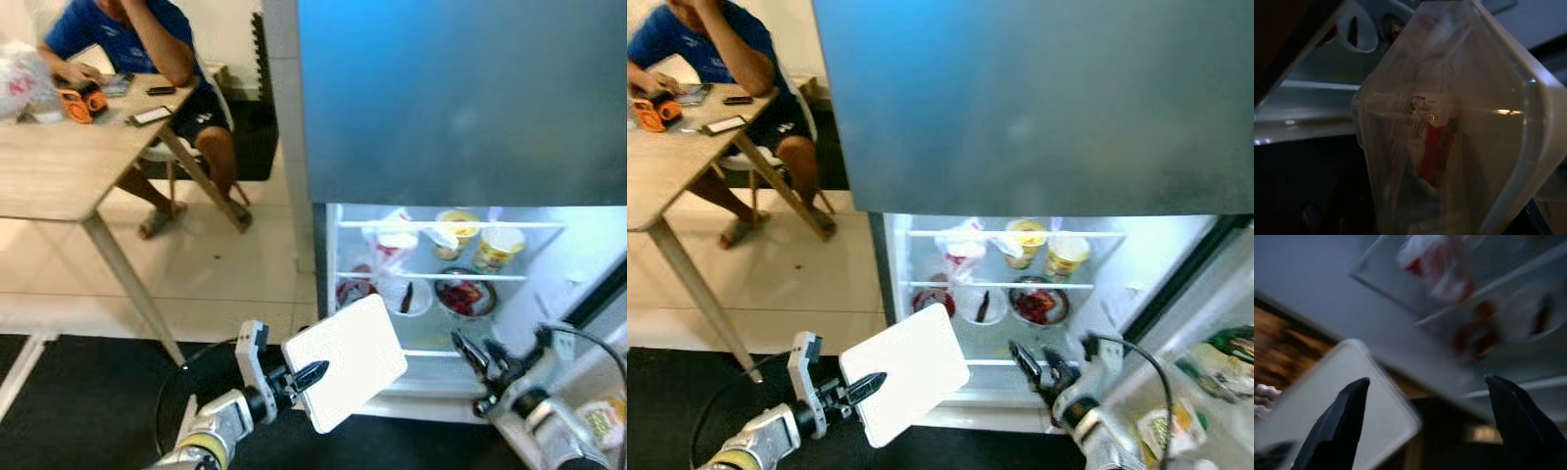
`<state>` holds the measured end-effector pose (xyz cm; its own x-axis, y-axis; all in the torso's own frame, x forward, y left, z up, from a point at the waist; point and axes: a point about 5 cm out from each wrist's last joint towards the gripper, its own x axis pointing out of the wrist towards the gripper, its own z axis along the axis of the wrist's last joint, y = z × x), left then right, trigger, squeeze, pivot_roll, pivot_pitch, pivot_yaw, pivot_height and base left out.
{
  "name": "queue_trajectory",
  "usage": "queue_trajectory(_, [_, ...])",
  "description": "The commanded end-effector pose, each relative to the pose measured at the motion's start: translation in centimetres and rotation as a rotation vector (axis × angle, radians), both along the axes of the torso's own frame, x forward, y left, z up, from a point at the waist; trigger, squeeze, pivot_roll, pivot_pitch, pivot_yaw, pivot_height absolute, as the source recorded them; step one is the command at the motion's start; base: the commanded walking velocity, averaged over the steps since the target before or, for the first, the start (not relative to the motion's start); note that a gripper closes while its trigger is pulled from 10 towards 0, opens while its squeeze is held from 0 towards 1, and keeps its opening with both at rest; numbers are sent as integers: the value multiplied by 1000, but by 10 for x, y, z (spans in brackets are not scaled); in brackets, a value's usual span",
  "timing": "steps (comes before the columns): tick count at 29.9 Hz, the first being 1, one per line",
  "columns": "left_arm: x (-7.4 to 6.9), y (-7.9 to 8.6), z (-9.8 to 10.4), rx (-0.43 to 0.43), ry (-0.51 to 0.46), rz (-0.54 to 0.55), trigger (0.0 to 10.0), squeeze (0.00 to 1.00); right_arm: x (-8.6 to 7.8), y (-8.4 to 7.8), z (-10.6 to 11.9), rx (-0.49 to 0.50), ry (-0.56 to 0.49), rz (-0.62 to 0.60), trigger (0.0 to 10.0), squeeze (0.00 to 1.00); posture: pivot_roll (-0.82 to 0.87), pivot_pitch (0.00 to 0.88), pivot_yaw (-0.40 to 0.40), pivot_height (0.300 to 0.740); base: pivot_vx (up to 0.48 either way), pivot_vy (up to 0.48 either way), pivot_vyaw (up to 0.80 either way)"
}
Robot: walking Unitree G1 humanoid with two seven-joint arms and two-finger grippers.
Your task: Restocking fridge
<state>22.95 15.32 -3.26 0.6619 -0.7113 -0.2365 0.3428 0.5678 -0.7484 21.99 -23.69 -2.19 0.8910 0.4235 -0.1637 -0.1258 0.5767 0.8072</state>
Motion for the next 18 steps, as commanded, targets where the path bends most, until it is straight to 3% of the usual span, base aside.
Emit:
queue_trajectory(1, [-5, 6, -1, -39, 7, 12, 10000, 0, 2, -9, 7, 60, -51, -27, 10000, 1000, -95, 0, 31, 740, 0, 0, 0])
queue_trajectory(5, [-11, 13, -1, -89, 10, -6, 10000, 0, 3, -8, 11, 81, -66, 55, 10000, 1000, -94, 0, 28, 740, 0, 0, 0])
queue_trajectory(9, [-16, 28, 7, -167, -29, -111, 10000, 0, 11, 0, 23, 79, -120, 244, 10000, 1000, -89, 0, 22, 740, 0, 0, 0])
queue_trajectory(17, [-8, 49, 27, -164, -112, -255, 10000, 0, 28, 13, 36, 1, -192, 417, 10000, 1000, -82, 0, 21, 740, 0, 0, 0])
queue_trajectory(18, [-6, 54, 31, -160, -127, -277, 10000, 0, 31, 15, 39, -12, -210, 438, 10000, 690, -79, 0, 23, 740, 0, 0, 0])
